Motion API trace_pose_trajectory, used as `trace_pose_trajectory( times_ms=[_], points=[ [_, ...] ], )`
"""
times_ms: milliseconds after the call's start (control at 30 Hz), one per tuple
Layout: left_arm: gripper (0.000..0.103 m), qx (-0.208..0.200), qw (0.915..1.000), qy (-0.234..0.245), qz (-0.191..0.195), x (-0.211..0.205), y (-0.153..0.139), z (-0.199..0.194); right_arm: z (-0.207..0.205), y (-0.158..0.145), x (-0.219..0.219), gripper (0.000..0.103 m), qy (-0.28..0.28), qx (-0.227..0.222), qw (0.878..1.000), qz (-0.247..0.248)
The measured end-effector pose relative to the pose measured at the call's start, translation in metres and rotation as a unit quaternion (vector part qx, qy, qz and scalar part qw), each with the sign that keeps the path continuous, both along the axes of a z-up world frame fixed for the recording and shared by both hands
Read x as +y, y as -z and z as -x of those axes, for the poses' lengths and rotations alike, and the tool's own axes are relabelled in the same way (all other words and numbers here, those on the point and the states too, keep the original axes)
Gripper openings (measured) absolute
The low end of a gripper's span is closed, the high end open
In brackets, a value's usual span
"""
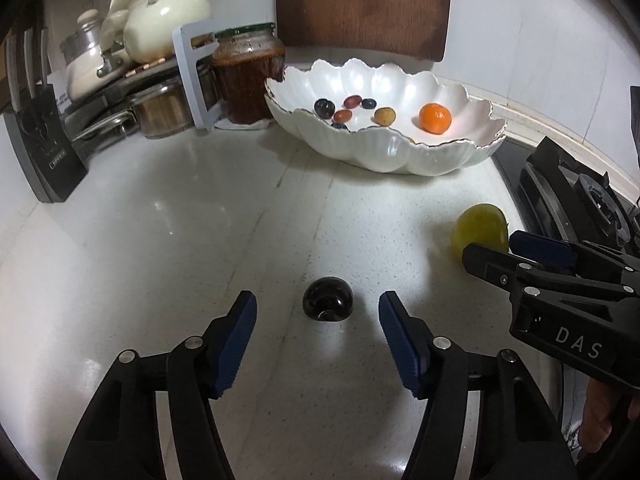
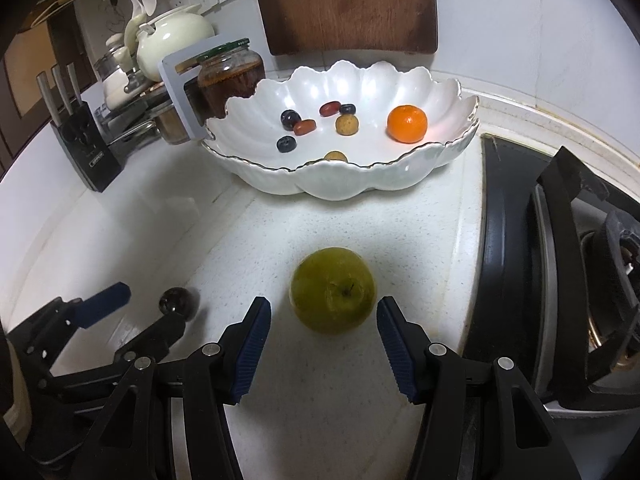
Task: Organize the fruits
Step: 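Lift both open tools from the bowl toward the green pear and dark plum, then grasp the green pear with the right tool while the left tool grasps the dark plum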
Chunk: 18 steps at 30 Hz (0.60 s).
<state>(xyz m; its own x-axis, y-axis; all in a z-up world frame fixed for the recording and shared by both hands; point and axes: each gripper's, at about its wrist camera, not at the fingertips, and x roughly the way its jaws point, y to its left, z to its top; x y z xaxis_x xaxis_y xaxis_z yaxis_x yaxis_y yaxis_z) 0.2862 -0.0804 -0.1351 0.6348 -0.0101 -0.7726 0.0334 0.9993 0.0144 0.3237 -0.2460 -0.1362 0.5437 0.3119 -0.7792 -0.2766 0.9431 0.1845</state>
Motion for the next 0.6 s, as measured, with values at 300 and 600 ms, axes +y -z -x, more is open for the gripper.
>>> trace_pose_trajectory(
  times_ms=[300, 600],
  points=[
    [0.044, 0.015, 0.9998, 0.001, 0.009, -0.001, 0.011, -0.008, -0.008, 0.005, 0.001, 0.056, 0.002, 0.004, 1.000, 0.001],
    [0.030, 0.016, 0.9998, 0.004, 0.014, -0.001, 0.013, -0.013, -0.013, 0.009, 0.002, 0.051, 0.003, 0.003, 1.000, 0.005]
  ],
)
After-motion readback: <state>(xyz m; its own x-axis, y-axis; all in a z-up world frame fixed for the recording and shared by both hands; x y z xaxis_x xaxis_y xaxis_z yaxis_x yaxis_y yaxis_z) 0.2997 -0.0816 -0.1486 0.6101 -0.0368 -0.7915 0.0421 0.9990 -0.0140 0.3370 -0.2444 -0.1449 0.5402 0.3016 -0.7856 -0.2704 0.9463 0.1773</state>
